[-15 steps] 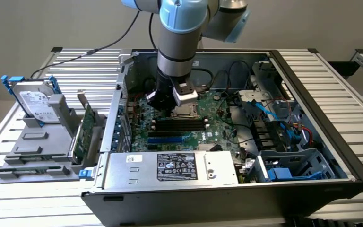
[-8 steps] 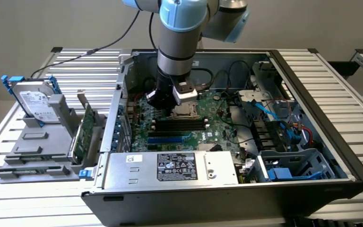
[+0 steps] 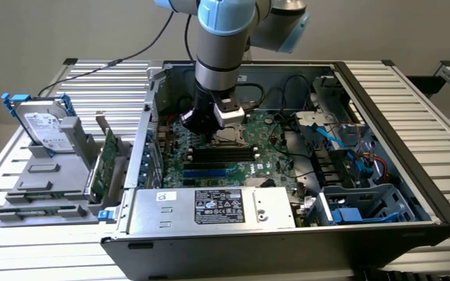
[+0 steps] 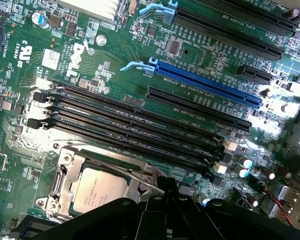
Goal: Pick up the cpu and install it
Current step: 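Install the second cpu locking lever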
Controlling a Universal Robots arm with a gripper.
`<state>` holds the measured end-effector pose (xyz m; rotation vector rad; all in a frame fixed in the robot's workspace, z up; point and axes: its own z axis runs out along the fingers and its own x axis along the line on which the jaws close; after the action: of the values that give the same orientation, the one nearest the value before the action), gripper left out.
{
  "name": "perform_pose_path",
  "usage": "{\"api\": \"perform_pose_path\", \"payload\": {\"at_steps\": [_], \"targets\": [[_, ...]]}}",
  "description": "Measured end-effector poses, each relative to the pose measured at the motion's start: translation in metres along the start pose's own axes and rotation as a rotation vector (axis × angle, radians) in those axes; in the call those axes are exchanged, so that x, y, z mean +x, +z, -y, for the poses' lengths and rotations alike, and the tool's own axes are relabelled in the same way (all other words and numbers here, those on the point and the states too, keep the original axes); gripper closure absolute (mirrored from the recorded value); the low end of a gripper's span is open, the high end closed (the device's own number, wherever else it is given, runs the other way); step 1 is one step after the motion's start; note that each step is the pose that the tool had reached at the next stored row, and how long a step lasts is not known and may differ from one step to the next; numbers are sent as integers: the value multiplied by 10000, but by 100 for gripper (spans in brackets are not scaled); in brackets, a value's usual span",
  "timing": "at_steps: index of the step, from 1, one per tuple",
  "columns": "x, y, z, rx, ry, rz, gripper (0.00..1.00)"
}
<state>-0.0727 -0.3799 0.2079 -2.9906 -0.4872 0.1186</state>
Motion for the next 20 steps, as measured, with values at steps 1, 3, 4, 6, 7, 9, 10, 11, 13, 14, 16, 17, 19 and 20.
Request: {"api": "perform_pose_path", "payload": {"at_steps": [1,3,4,6,7,9,10,11,13,14,16,17,19,20], "targets": [[3,1,9,-49,8,16,89],[6,-13,25,-120,18,40,89],[6,-42,33,-142,20,47,89],[5,-114,50,-175,23,58,89],[5,-152,60,-188,24,62,89],[4,-232,83,-206,26,68,89],[4,-276,94,-212,27,71,89],[6,-320,103,-219,27,72,89],[17,-415,111,-229,28,75,89],[31,-461,111,-231,29,77,89],[78,-513,99,-232,29,78,89],[102,-521,88,-232,29,79,89],[109,-525,56,-232,33,79,89],[102,-528,31,-234,34,80,89]]}}
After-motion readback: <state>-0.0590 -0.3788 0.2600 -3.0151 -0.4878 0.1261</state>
